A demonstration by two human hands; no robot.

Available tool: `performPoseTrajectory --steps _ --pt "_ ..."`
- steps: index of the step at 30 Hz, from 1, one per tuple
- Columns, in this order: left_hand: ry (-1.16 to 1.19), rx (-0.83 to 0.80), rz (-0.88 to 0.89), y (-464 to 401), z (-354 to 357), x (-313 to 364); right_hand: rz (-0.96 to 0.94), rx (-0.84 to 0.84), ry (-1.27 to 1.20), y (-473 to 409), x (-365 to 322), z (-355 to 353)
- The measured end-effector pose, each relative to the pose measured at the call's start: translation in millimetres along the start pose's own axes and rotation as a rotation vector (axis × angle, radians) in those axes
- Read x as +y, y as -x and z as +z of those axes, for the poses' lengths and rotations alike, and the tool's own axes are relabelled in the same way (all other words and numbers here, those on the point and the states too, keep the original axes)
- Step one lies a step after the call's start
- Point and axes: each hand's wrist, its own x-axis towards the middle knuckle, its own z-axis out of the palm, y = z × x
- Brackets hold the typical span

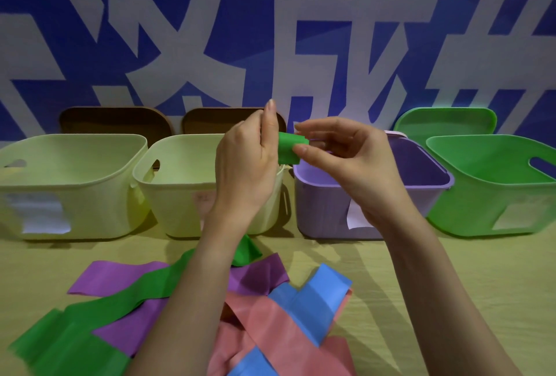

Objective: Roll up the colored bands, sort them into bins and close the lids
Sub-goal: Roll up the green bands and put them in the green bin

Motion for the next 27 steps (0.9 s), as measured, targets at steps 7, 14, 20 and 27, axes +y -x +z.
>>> performPoseTrajectory --steps 7,14,20,27 --pt "-0.043 -0.003 0.036 -0.6 -1.7 -1.4 0.075 0.03 -0.081 -2.4 4.4 -1.0" --pt "-0.017 0.026 0.045 1.9 1.3 2.6 0.141 0.059 -0.178 -3.3 6.0 -0.9" --pt "0.077 0.082 -0.117 7.2 3.8 18.2 0.144 -0.034 -0.398 2.7 -4.0 1.7" --pt "0.246 -0.066 -0.196 16.5 -0.8 49.2 0.038 0.088 -0.36 24.1 -12.3 -10.7"
